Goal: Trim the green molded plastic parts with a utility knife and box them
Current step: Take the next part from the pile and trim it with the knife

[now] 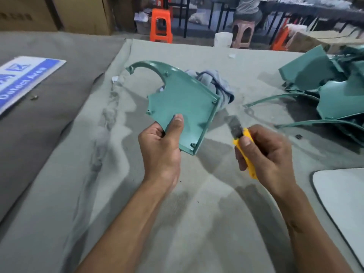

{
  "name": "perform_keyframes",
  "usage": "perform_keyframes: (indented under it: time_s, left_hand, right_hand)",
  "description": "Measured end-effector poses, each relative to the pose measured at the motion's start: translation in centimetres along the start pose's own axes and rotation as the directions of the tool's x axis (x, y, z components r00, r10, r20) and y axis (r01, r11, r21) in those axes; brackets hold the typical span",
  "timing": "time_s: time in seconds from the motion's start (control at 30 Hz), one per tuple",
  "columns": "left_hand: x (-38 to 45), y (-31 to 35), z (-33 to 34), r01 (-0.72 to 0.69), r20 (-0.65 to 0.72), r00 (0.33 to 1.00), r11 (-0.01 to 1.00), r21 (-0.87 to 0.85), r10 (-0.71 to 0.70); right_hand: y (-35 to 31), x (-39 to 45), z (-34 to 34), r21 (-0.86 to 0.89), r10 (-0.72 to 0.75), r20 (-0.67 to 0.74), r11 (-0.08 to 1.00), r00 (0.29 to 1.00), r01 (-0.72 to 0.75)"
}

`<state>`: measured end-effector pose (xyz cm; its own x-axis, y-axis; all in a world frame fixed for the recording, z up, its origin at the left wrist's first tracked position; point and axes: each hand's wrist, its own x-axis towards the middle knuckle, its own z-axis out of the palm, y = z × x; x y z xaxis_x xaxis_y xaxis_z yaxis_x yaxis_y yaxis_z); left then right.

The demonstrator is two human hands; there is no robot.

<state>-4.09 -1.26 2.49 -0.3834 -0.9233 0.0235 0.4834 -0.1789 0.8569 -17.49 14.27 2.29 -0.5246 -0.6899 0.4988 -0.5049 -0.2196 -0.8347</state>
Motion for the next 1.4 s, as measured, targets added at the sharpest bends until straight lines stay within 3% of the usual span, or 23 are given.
perform_keyframes:
  time_s: [0.17,0.27,0.37,0.47,0.57,0.67,0.77,0.83,0.87,0.97,1.03,1.13,1.2,1.27,1.4]
  left_hand:
    - [0.5,-0.3,-0.3,-0.044,-0.081,0.996,0.999,0.001,0.044]
    - [0.2,-0.4,0.0,-0.039,-0.073,0.997,0.999,0.028,0.040]
    - [-0.1,-0.5,0.1,-0.018,-0.044,0.999,0.998,0.055,0.020]
    - [-0.3,-0.8,0.1,-0.008,-0.041,0.999,0.997,0.071,0.011]
    - [-0.4,-0.8,0.1,-0.020,-0.037,0.999,0.997,0.076,0.023]
    - [-0.3,-0.8,0.0,-0.032,0.001,0.999,0.995,0.097,0.032]
    - [-0.4,-0.8,-0.2,-0.034,0.007,0.999,0.993,0.117,0.034]
    - [-0.7,-0.8,-0.2,-0.030,0.005,1.000,0.994,0.101,0.030]
    - [-0.8,-0.7,-0.1,-0.030,0.009,1.000,0.995,0.097,0.029]
    - [-1.2,-0.6,0.1,-0.021,0.025,1.000,0.996,0.084,0.019]
    - [-1.2,-0.3,0.3,-0.005,0.036,0.999,0.999,0.044,0.004]
    - [-0.9,0.1,0.1,-0.007,0.053,0.999,1.000,0.023,0.006]
    - [-0.8,0.2,-0.1,0.013,0.058,0.998,1.000,-0.001,-0.013]
    - [-0.8,0.0,-0.1,0.032,0.067,0.997,0.999,-0.009,-0.031]
    - [-1.0,-0.1,0.3,0.032,0.090,0.995,0.999,0.012,-0.033]
  right_hand:
    - [-0.4,0.0,0.3,-0.104,-0.001,0.212,0.994,0.977,0.024]
    - [-0.2,0.0,0.6,-0.182,0.007,0.248,0.983,0.969,0.040]
    - [0.1,0.0,0.7,-0.321,-0.035,0.097,0.945,0.995,0.064]
    - [0.5,0.2,0.4,-0.584,-0.184,-0.102,0.807,0.978,0.091]
    - [0.0,0.2,0.2,-0.425,-0.213,0.032,0.881,0.977,0.206]
    - [-0.3,-0.1,0.5,-0.313,-0.155,0.160,0.929,0.975,0.199]
    - [0.3,0.2,0.8,-0.513,-0.117,-0.059,0.855,0.991,0.071]
    - [0.9,0.5,0.6,-0.661,-0.159,-0.293,0.747,0.943,-0.079]
    - [1.0,0.6,0.5,-0.663,-0.177,-0.339,0.741,0.924,-0.102]
    - [0.8,0.1,0.2,-0.497,-0.229,-0.122,0.856,0.966,0.140]
    - [0.6,-0.1,0.0,-0.354,-0.228,-0.008,0.911,0.974,0.210]
    - [1.1,0.4,0.1,-0.463,-0.102,-0.159,0.886,0.982,0.017]
    - [1.9,0.5,-0.1,-0.592,-0.077,-0.348,0.790,0.934,-0.156]
    - [2.0,0.4,-0.3,-0.569,-0.091,-0.438,0.798,0.894,-0.198]
    - [1.3,-0.1,-0.5,-0.372,-0.199,-0.181,0.920,0.963,0.120]
